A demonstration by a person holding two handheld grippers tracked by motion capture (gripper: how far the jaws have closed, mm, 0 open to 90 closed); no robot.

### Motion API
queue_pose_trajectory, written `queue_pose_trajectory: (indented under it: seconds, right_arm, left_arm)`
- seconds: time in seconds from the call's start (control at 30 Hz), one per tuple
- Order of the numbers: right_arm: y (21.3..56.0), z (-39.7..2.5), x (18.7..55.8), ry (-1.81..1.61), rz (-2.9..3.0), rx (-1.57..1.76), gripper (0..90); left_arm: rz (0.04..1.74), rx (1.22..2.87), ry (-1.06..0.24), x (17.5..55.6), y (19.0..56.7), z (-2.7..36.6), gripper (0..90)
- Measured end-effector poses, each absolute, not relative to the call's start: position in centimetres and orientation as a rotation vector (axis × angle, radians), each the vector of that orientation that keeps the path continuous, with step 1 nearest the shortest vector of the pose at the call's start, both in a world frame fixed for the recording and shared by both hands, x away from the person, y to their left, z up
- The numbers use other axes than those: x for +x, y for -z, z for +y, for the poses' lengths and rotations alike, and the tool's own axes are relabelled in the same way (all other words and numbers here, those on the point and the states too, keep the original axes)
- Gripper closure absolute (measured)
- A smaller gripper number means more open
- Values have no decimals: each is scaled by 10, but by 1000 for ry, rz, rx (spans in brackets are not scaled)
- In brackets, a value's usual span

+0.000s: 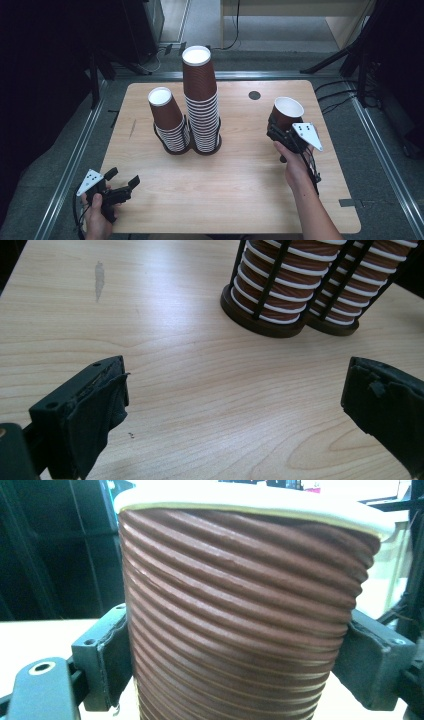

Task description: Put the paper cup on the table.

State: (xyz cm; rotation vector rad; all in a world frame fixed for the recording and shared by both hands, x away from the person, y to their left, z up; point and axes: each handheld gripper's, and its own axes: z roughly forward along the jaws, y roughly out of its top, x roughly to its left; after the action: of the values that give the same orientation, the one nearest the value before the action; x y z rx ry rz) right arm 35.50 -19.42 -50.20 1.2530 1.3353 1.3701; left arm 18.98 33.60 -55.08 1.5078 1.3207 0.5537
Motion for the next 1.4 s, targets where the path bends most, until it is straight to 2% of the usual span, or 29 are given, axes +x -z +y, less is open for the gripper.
queue_pose_trajectory:
  seconds: [0.33, 0.77, 1.4]
  right_arm:
    - [522, -178, 381, -1213, 1433, 1263, 137]
    - [537, -181, 403, -1100, 1452, 1337, 132]
    - [541, -177, 400, -1115, 1523, 1320, 126]
  left_arm:
    - [1319, 1513, -541, 191, 552, 335, 0]
    - [1302, 1523, -538, 191, 552, 334, 0]
    - [1282, 1538, -518, 192, 553, 333, 0]
